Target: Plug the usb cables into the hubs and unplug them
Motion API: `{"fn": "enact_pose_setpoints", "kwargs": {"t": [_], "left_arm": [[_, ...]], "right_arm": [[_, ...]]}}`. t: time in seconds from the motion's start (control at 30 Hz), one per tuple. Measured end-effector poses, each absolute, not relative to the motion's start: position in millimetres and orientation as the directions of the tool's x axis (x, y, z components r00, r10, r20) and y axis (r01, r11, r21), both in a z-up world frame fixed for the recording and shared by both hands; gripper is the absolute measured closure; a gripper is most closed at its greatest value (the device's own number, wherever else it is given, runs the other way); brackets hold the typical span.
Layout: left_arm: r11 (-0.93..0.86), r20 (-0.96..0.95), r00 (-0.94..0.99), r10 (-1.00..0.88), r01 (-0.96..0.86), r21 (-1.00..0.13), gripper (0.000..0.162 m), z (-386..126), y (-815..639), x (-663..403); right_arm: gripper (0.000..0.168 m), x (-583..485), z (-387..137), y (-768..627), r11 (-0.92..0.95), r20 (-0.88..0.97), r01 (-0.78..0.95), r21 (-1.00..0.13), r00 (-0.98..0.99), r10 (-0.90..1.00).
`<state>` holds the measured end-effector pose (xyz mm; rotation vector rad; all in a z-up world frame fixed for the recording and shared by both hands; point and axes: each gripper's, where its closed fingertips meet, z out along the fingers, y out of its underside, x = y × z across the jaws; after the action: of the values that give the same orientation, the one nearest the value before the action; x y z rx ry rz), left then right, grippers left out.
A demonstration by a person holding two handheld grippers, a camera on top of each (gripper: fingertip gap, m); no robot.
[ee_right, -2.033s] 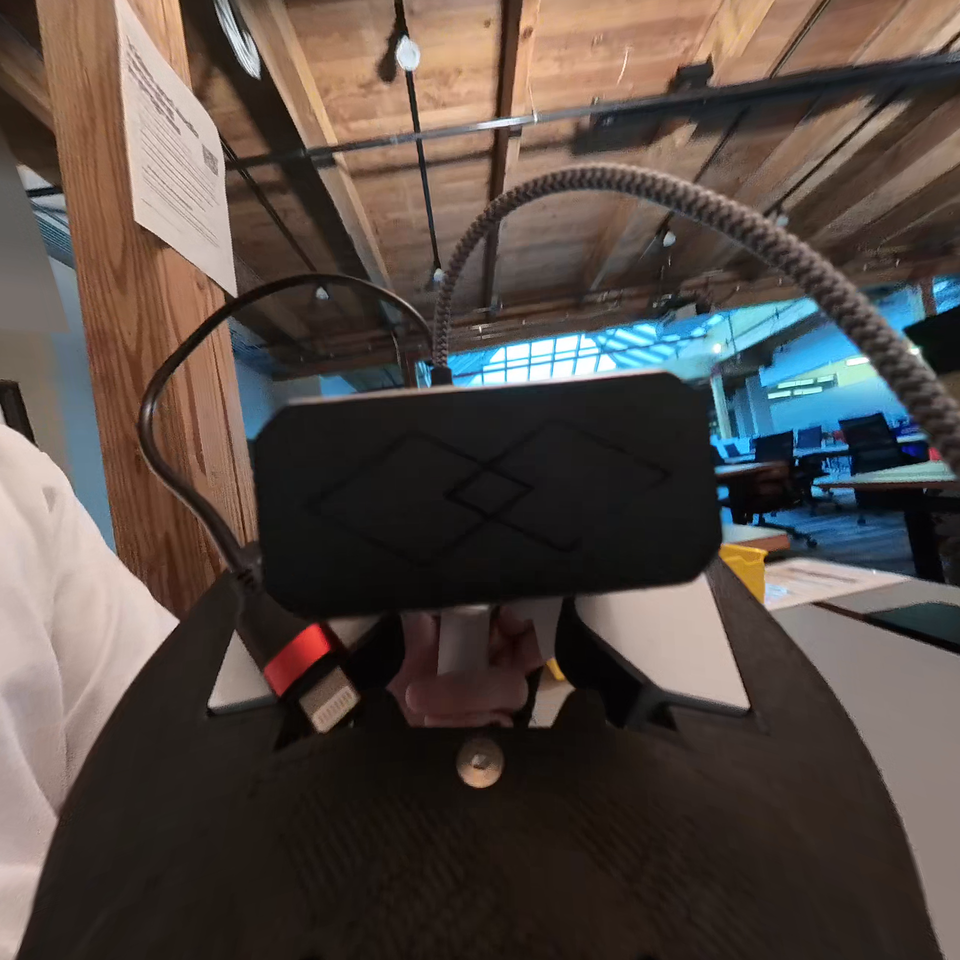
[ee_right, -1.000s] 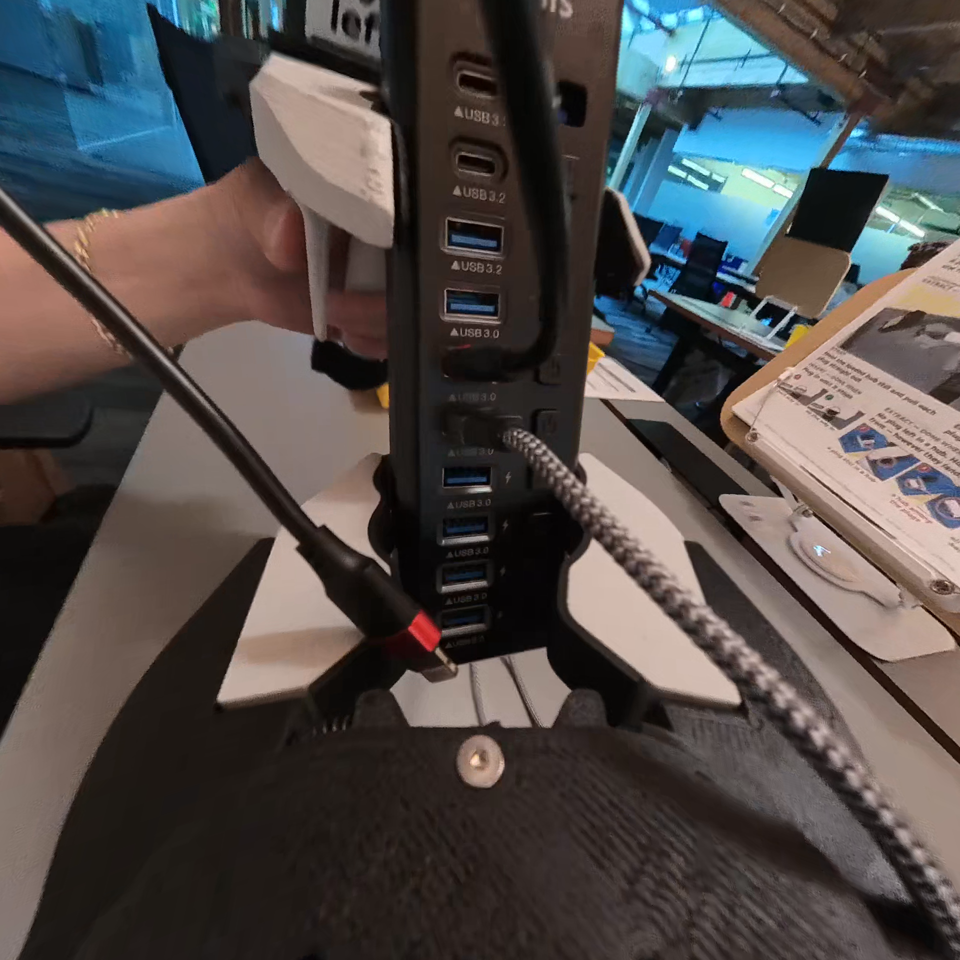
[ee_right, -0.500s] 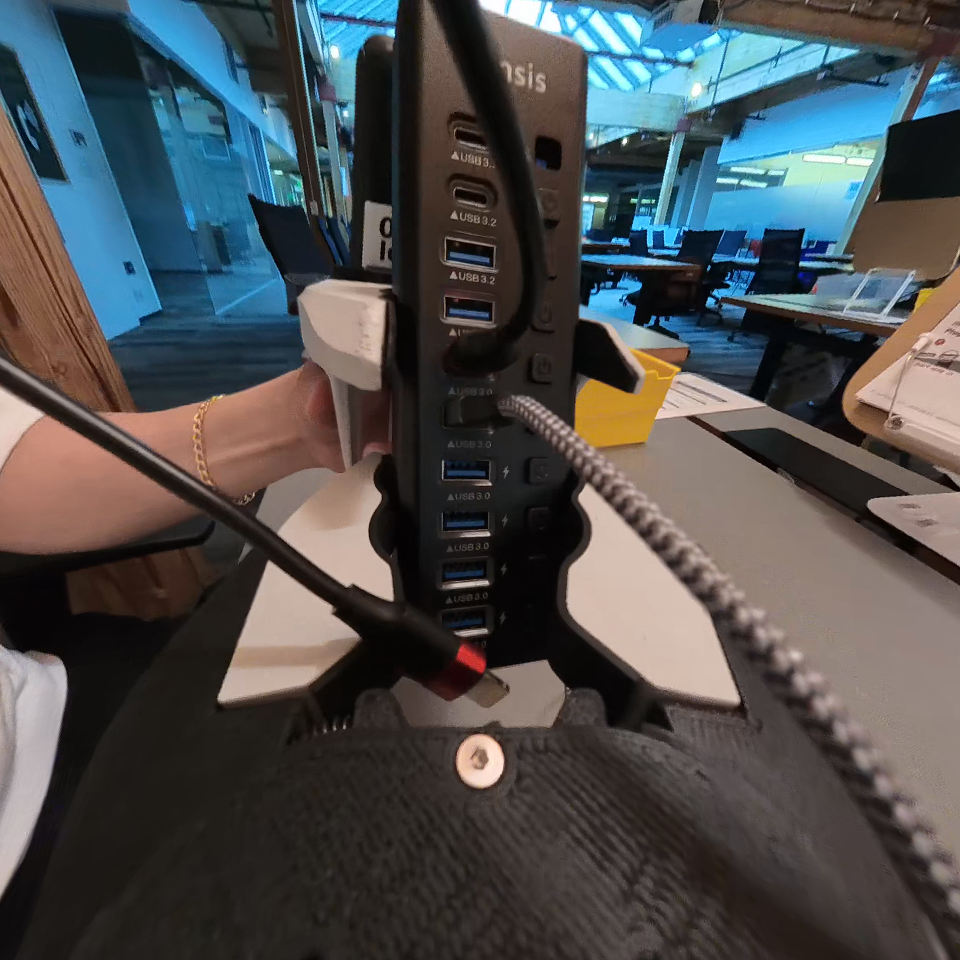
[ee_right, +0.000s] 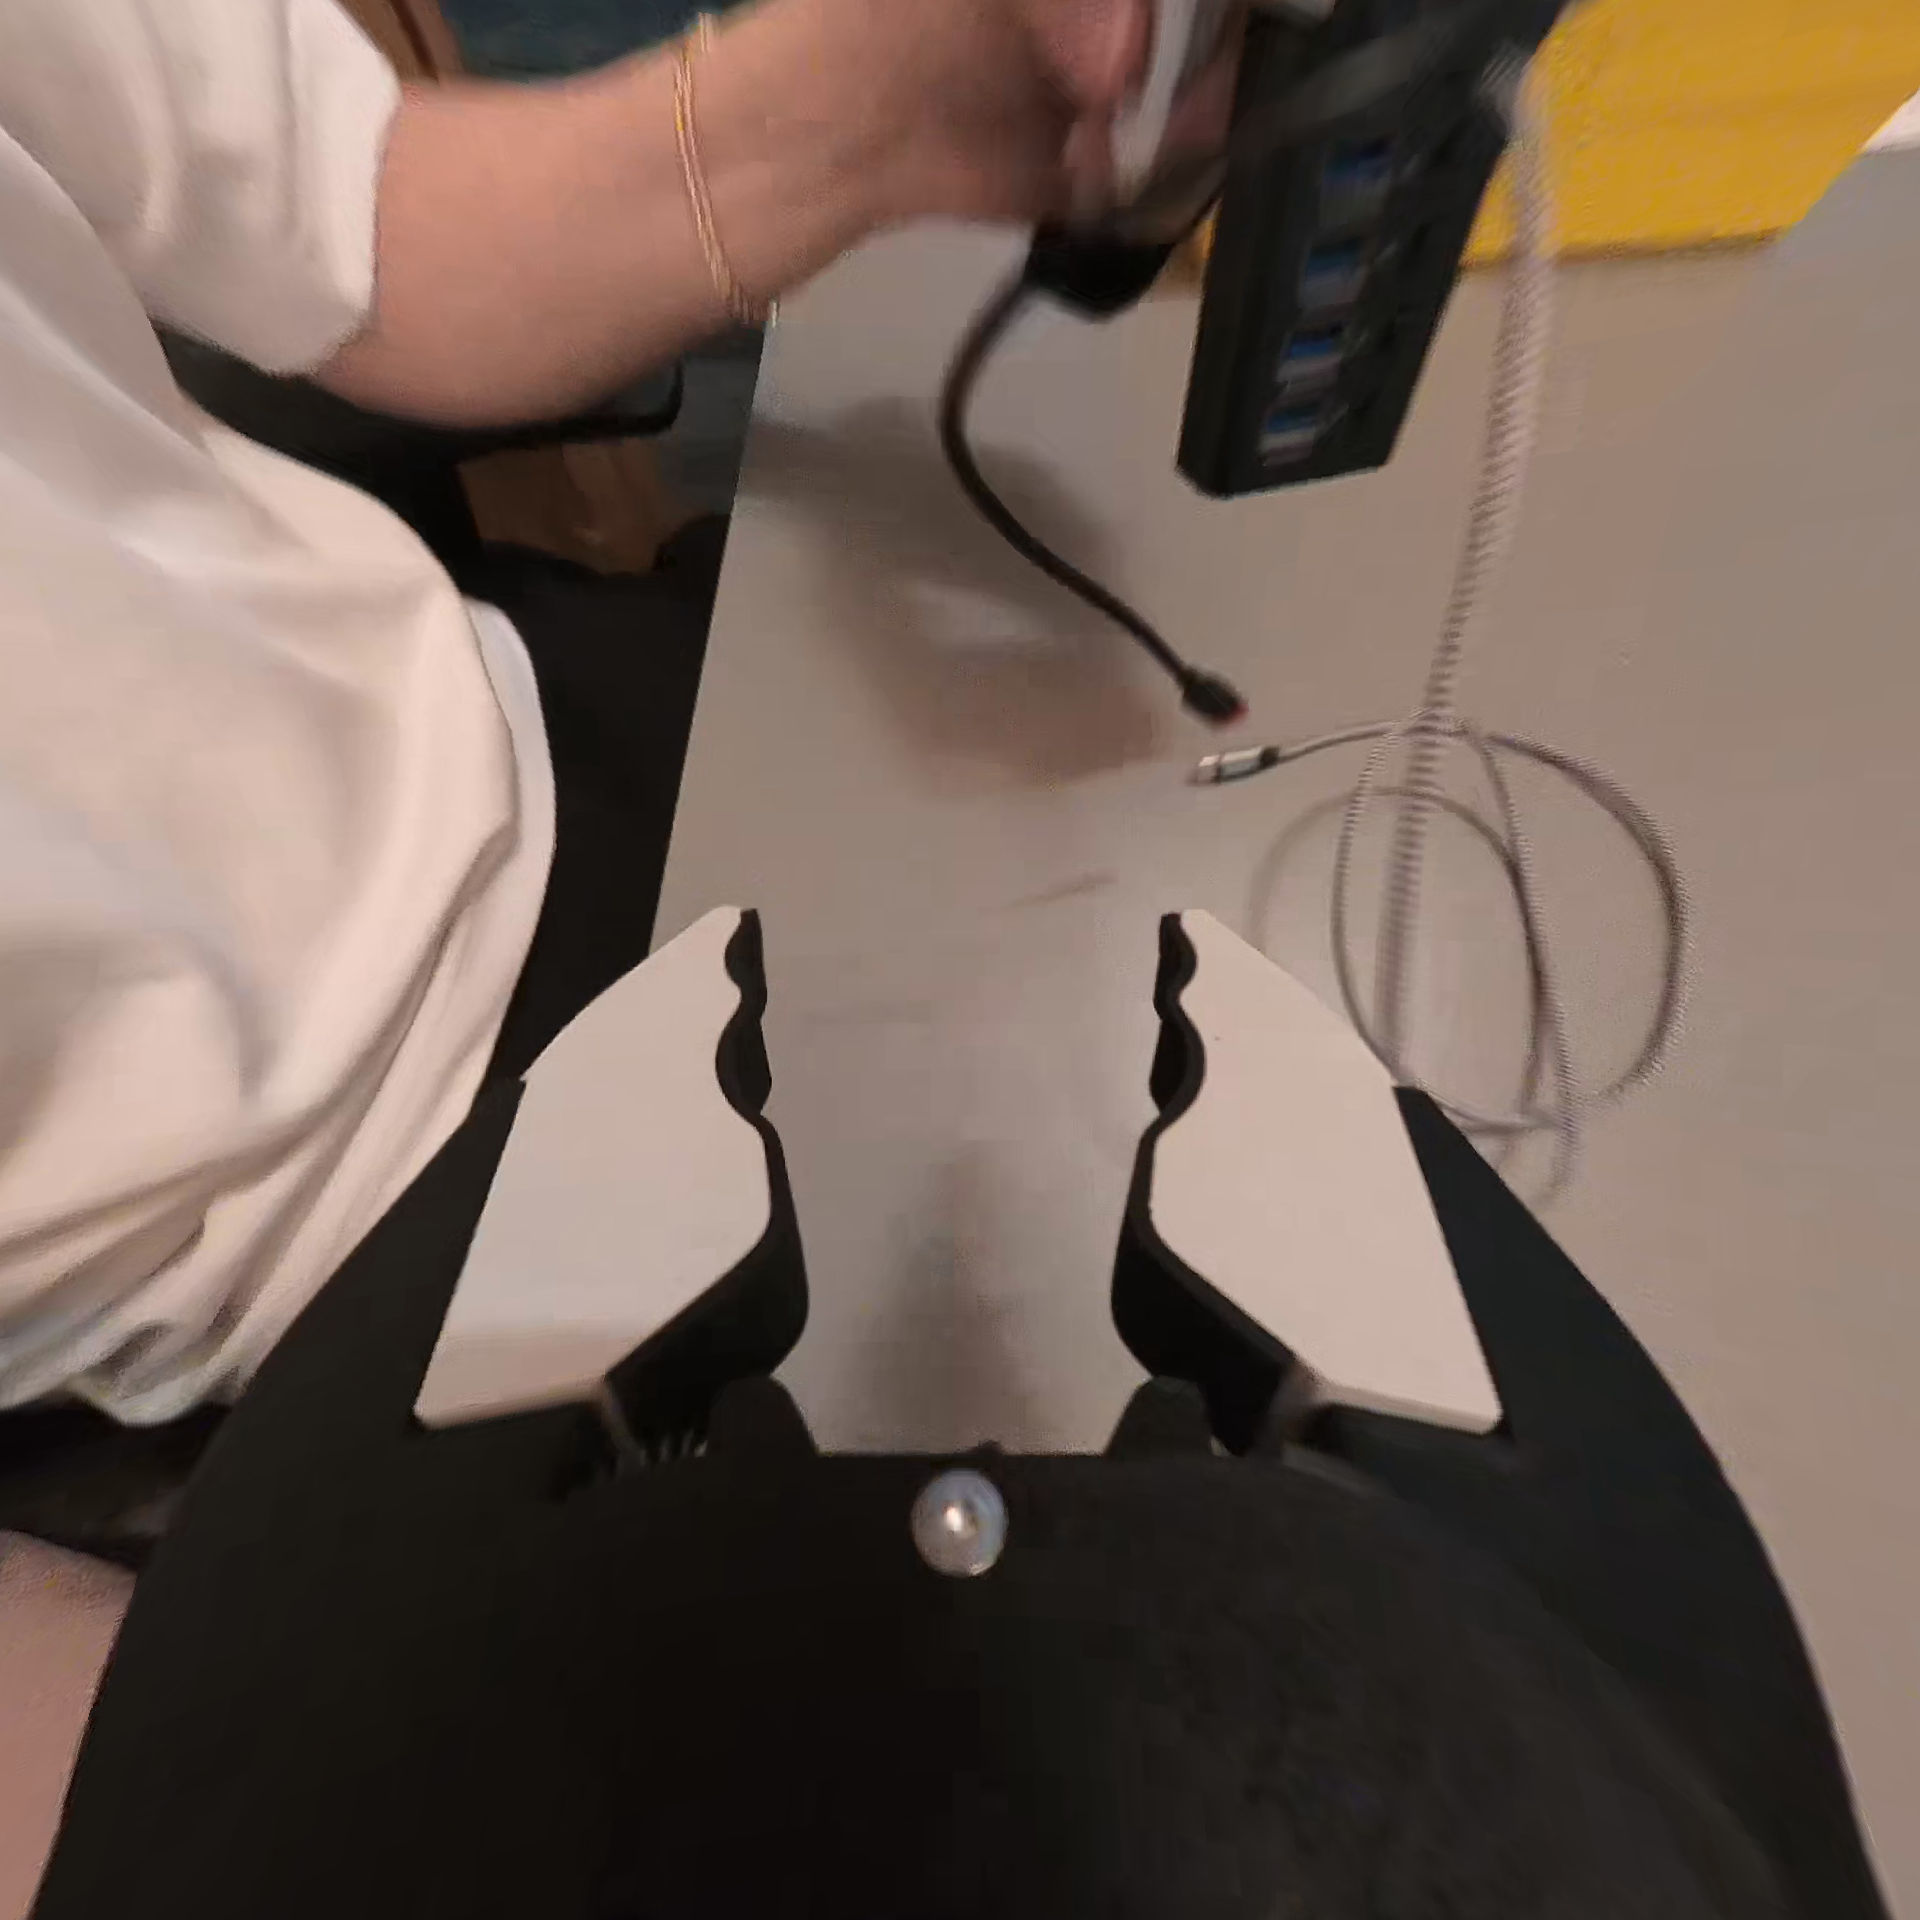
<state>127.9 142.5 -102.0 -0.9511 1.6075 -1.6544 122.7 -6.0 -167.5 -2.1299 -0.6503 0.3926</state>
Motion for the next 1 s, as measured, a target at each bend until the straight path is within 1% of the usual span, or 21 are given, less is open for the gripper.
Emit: {"fn": "enact_pose_setpoints", "kwargs": {"t": [0.07,0.13,0.17,0.2,0.23,0.27,0.33,0.4,0.47,0.53,0.6,0.67,0.83,0.9,1.0], "left_arm": [[-0.054,0.070,-0.517,-0.853,-0.045,-0.998,0.101,-107,149,127],[-0.071,0.090,-0.545,-0.834,-0.056,-0.996,0.101,-112,146,125],[-0.065,0.089,-0.563,-0.822,-0.062,-0.996,0.101,-113,142,125],[-0.046,0.075,-0.579,-0.812,-0.064,-0.997,0.101,-115,137,124],[-0.025,0.056,-0.592,-0.804,-0.061,-0.998,0.101,-116,132,124],[-0.006,0.041,-0.606,-0.794,-0.059,-0.998,0.101,-116,127,124],[0.025,0.019,-0.640,-0.768,-0.060,-0.998,0.101,-118,115,121],[0.065,-0.010,-0.664,-0.747,-0.058,-0.996,0.101,-121,107,119],[0.101,-0.036,-0.683,-0.729,-0.055,-0.993,0.101,-126,101,116],[0.110,-0.045,-0.711,-0.702,-0.045,-0.993,0.101,-128,95,113],[0.101,-0.042,-0.722,-0.690,-0.038,-0.994,0.101,-128,92,112],[0.081,-0.034,-0.732,-0.681,-0.030,-0.996,0.101,-127,89,112],[0.013,0.005,-0.755,-0.655,-0.019,-1.000,0.101,-123,86,110],[0.025,-0.002,-0.765,-0.644,-0.018,-1.000,0.101,-125,85,109],[0.014,0.000,-0.769,-0.639,-0.012,-1.000,0.101,-125,83,109]], "right_arm": [[0.100,140,-133,-9,-0.392,0.022,0.251,-0.885,0.864,0.503],[0.108,170,-89,4,-0.203,0.126,0.191,-0.960,0.947,0.296],[0.113,176,-68,11,-0.099,0.124,0.150,-0.984,0.965,0.231],[0.120,169,-54,17,-0.023,0.097,0.106,-0.994,0.965,0.243],[0.126,157,-52,24,-0.003,0.065,0.069,-0.998,0.955,0.290],[0.126,148,-59,34,-0.035,0.044,0.058,-0.998,0.948,0.316],[0.121,140,-86,58,-0.130,0.076,0.119,-0.984,0.951,0.299],[0.121,128,-99,74,-0.135,0.116,0.164,-0.977,0.944,0.310],[0.121,116,-111,82,-0.171,0.077,0.144,-0.975,0.934,0.348],[0.122,114,-122,88,-0.190,0.081,0.156,-0.969,0.932,0.353],[0.127,107,-126,89,-0.192,0.063,0.149,-0.970,0.918,0.392],[0.135,102,-127,89,-0.175,0.056,0.143,-0.974,0.904,0.425],[0.153,96,-128,91,-0.127,0.102,0.177,-0.976,0.887,0.450],[0.154,94,-130,91,-0.118,0.120,0.196,-0.973,0.877,0.465],[0.154,94,-129,88,-0.108,0.108,0.182,-0.977,0.868,0.485]]}}
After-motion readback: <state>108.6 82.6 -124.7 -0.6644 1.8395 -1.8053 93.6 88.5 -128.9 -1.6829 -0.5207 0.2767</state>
